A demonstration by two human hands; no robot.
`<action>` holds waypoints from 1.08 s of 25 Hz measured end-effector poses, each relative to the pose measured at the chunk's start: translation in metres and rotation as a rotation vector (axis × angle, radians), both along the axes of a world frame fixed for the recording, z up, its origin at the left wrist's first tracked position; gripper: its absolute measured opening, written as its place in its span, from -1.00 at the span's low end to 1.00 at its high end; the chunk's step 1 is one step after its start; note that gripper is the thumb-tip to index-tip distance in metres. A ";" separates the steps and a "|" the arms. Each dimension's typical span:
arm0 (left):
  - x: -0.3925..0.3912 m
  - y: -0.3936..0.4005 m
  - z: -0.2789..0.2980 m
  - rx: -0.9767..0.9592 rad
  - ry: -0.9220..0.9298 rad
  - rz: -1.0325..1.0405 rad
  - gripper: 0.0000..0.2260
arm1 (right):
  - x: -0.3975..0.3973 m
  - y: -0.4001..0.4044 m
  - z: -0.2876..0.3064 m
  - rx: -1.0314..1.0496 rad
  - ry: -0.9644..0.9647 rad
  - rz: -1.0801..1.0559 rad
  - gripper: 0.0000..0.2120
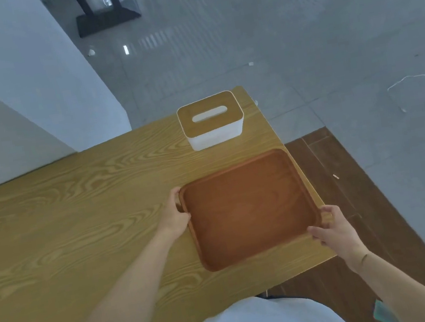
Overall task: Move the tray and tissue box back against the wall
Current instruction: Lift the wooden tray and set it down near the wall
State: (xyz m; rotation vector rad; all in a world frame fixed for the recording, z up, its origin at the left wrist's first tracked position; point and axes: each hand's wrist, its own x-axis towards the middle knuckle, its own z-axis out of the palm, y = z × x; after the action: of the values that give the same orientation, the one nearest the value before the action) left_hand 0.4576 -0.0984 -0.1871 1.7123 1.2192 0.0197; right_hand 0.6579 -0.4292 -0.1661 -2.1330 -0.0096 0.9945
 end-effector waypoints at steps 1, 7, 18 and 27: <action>-0.010 0.001 0.009 0.006 -0.026 0.034 -0.34 | 0.002 0.004 0.004 0.026 0.000 0.038 -0.47; -0.091 0.004 0.068 0.143 -0.053 0.269 -0.37 | -0.004 0.057 0.022 0.160 0.029 0.280 -0.42; -0.266 -0.031 0.119 0.258 -0.121 0.653 -0.37 | -0.095 0.155 0.053 0.250 0.018 0.685 -0.54; -0.446 -0.071 0.129 0.288 -0.219 0.929 -0.34 | -0.249 0.218 0.077 0.306 -0.042 0.948 -0.51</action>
State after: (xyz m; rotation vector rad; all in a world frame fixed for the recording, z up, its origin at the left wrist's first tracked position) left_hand 0.0119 -0.1692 -0.0585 1.1817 1.7908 0.9465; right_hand 0.4086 -0.2115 -0.0894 -1.8339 -1.2014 1.3390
